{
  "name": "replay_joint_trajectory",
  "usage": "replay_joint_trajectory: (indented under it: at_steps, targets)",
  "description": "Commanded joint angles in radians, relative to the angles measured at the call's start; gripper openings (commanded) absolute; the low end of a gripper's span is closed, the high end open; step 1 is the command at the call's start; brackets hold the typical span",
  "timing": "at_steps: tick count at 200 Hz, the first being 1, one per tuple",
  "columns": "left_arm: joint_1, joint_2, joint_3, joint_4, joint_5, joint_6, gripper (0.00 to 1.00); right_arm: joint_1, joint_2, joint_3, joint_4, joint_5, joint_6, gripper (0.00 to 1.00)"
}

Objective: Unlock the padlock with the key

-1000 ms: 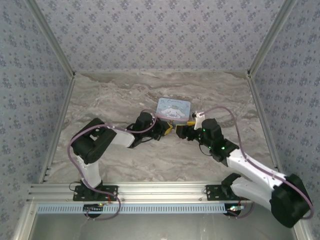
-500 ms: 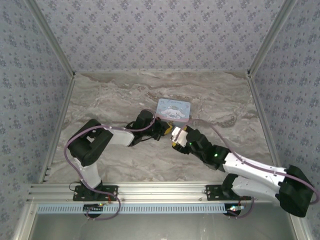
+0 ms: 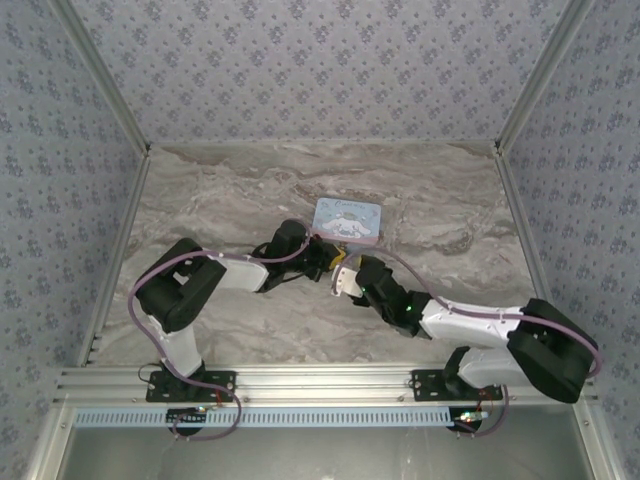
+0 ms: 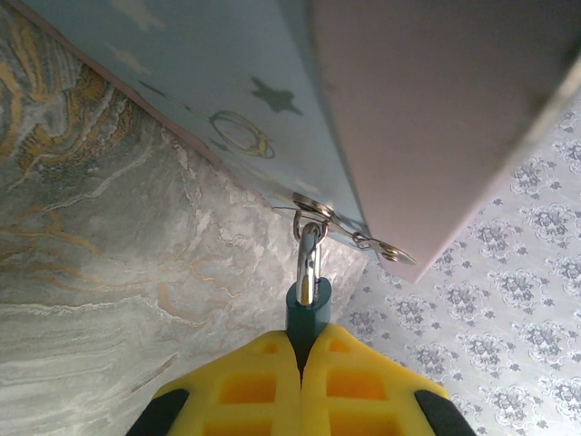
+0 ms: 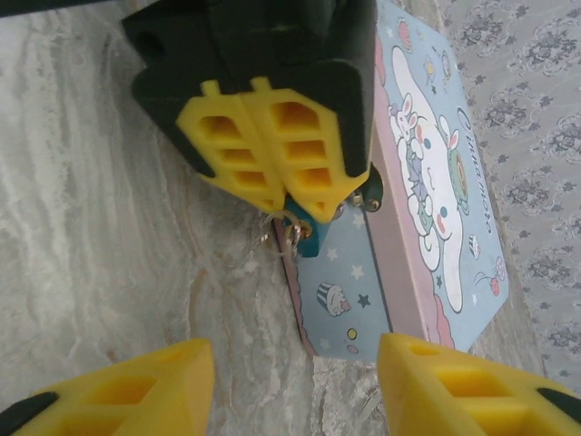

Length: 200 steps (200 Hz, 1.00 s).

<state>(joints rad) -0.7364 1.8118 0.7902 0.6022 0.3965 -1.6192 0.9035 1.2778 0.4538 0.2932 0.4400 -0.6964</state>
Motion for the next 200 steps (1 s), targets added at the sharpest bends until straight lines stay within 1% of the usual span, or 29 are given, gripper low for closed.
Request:
replay_joint_trajectory:
  at_steps: [1, 10, 60, 71, 95, 103, 118, 132, 152, 167, 200]
  targets:
    - [-0.007, -0.029, 0.032, 0.048, 0.021, -0.009, 0.00, -0.030, 0.026, 0.007, 0.086, -0.045, -0.029, 0.47]
    - [-0.008, -0.028, 0.034, 0.048, 0.024, -0.009, 0.00, -0.040, 0.041, 0.010, 0.100, -0.056, -0.035, 0.44]
    - [-0.009, -0.027, 0.032, 0.051, 0.025, -0.011, 0.00, -0.056, 0.103, 0.029, 0.164, -0.096, -0.056, 0.43]
    - [-0.008, -0.025, 0.031, 0.051, 0.028, -0.014, 0.00, -0.057, 0.113, 0.035, 0.171, -0.097, -0.057, 0.40]
    - [-0.008, -0.019, 0.029, 0.066, 0.031, -0.021, 0.00, -0.057, 0.136, 0.047, 0.181, -0.104, -0.057, 0.39]
    - [-0.008, -0.019, 0.030, 0.069, 0.032, -0.022, 0.00, -0.057, 0.142, 0.051, 0.180, -0.104, -0.056, 0.36]
    - [-0.009, -0.016, 0.030, 0.074, 0.035, -0.025, 0.00, -0.057, 0.151, 0.056, 0.181, -0.106, -0.052, 0.35]
    - [-0.009, -0.016, 0.029, 0.076, 0.038, -0.027, 0.00, -0.059, 0.158, 0.059, 0.185, -0.101, -0.047, 0.32]
    - [-0.007, -0.014, 0.026, 0.078, 0.038, -0.029, 0.00, -0.059, 0.166, 0.059, 0.199, -0.090, -0.039, 0.22]
    - [-0.009, -0.011, 0.025, 0.082, 0.039, -0.031, 0.00, -0.060, 0.170, 0.056, 0.206, -0.090, -0.027, 0.21]
    - [-0.009, -0.009, 0.024, 0.088, 0.042, -0.036, 0.00, -0.063, 0.183, 0.057, 0.232, -0.069, -0.005, 0.09]
